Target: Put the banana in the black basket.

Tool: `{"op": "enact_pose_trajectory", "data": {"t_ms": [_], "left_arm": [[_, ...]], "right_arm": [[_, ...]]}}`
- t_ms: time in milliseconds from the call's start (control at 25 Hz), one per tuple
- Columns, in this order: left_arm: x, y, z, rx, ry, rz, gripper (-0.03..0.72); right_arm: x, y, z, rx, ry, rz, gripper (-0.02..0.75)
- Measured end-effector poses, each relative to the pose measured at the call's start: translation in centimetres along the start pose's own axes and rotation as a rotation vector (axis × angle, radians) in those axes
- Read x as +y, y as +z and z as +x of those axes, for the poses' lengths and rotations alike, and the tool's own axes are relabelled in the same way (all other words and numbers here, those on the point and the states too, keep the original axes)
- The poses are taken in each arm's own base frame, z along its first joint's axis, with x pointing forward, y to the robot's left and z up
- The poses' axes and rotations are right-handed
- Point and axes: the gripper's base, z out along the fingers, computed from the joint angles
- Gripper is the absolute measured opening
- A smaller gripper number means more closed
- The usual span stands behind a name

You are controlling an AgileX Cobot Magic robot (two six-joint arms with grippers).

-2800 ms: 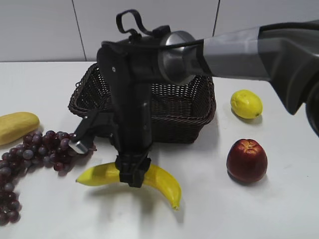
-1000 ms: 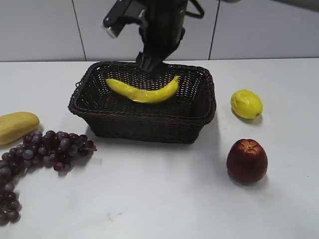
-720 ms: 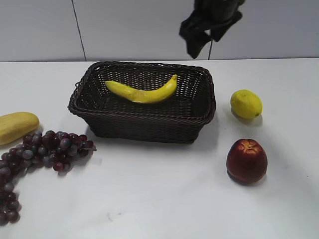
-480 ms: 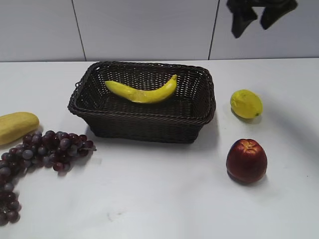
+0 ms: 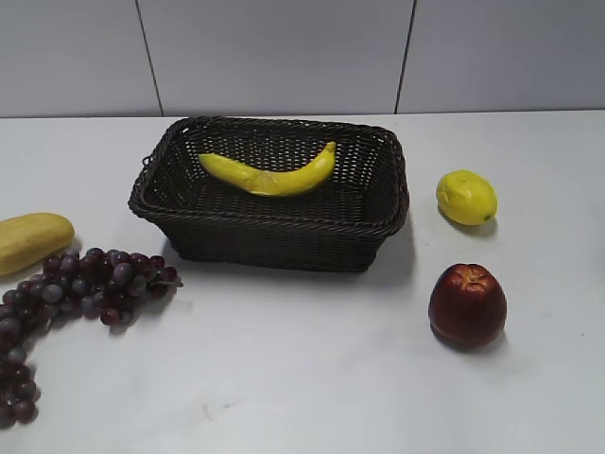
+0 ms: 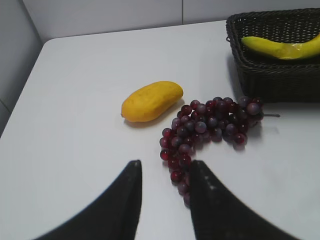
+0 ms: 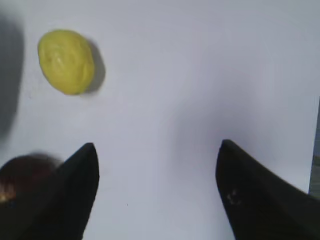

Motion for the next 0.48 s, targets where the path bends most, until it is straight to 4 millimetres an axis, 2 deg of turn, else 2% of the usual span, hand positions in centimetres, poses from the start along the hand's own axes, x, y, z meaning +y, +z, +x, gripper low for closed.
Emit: {"op": "enact_pose_trajectory", "data": {"t_ms": [200, 320, 480], "left_arm": [[0.0, 0.0, 0.0, 0.000, 0.000, 0.000, 0.319], [0.0, 0.0, 0.0, 0.000, 0.000, 0.000, 0.319], [0.0, 0.0, 0.0, 0.000, 0.000, 0.000, 0.319]], "right_arm": [[0.6, -3.5, 7.0, -0.031, -0.001, -0.011, 0.557], [0.9, -4.5, 11.0, -0.073, 0.000, -0.011, 0.557], [1.4, -4.7, 16.5, -0.104, -0.018, -0.023, 0.557]]}}
